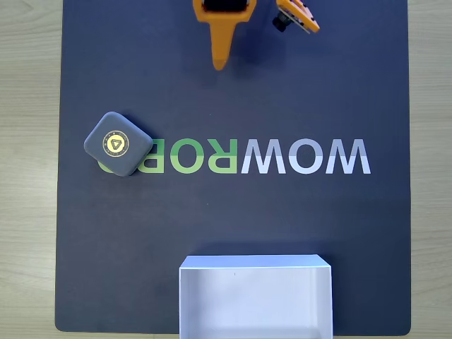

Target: Grab the usb to bin

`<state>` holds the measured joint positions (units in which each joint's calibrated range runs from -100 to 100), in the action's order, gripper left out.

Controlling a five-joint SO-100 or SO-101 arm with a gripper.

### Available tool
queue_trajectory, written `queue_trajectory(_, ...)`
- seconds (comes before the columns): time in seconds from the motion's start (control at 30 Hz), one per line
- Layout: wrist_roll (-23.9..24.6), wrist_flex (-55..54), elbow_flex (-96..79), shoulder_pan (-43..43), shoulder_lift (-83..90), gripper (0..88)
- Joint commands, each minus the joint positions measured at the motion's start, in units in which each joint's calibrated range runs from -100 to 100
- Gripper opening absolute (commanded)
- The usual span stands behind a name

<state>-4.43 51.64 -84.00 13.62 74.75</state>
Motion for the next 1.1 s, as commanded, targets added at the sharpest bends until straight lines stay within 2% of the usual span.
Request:
queue_trajectory(0.0, 0.33, -1.75, 12.10, 1.87, -13.07, 1.0)
queue_trajectory(0.17, 0.33, 0.35, 28.27, 5.74, -31.55, 1.0)
queue_trajectory(0.47, 0.64, 28.81, 62.23, 13.15, -61.05, 1.4)
queue_trajectory(0.63, 4.11, 29.24, 72.08, 17.78, -70.38, 1.4)
queue_trajectory(1.07, 4.27, 29.16, 93.49, 22.07, -92.85, 1.4)
